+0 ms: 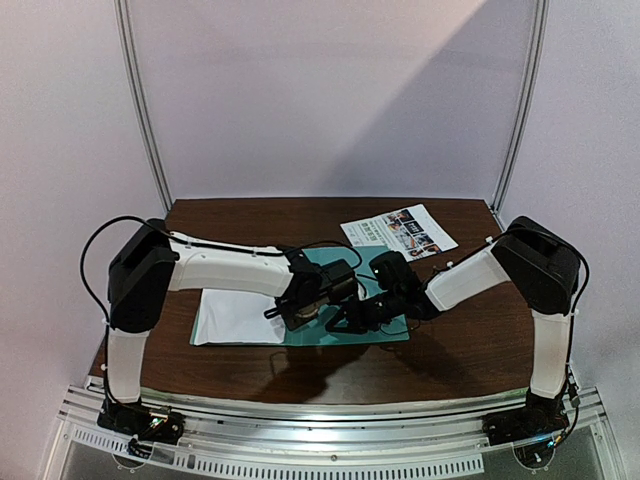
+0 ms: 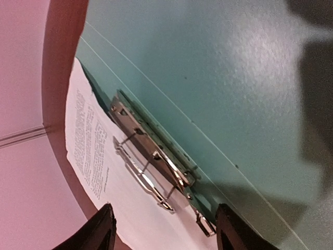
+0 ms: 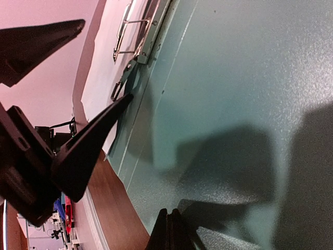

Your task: Put the files into the folder

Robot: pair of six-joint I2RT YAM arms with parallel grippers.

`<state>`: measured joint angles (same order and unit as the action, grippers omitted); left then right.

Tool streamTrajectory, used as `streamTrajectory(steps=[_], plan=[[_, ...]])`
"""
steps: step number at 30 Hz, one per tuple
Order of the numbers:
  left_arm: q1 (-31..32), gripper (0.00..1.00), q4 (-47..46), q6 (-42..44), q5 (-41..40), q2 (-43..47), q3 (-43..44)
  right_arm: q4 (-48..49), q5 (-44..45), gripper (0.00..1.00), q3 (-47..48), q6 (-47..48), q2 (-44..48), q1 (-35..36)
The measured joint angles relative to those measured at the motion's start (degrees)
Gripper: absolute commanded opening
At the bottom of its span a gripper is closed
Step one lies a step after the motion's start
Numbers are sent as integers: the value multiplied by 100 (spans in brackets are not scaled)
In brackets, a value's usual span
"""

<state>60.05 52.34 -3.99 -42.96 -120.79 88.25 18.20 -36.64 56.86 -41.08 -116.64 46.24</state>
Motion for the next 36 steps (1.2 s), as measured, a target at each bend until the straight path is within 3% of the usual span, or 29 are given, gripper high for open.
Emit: streamTrajectory(steps=[27, 36], plan=[[-155, 66, -205, 4, -446, 0, -179, -122, -15, 0, 63, 26, -13, 4], [-313, 65, -188, 101, -435, 0, 181, -109, -11, 0, 72, 26, -24, 28]])
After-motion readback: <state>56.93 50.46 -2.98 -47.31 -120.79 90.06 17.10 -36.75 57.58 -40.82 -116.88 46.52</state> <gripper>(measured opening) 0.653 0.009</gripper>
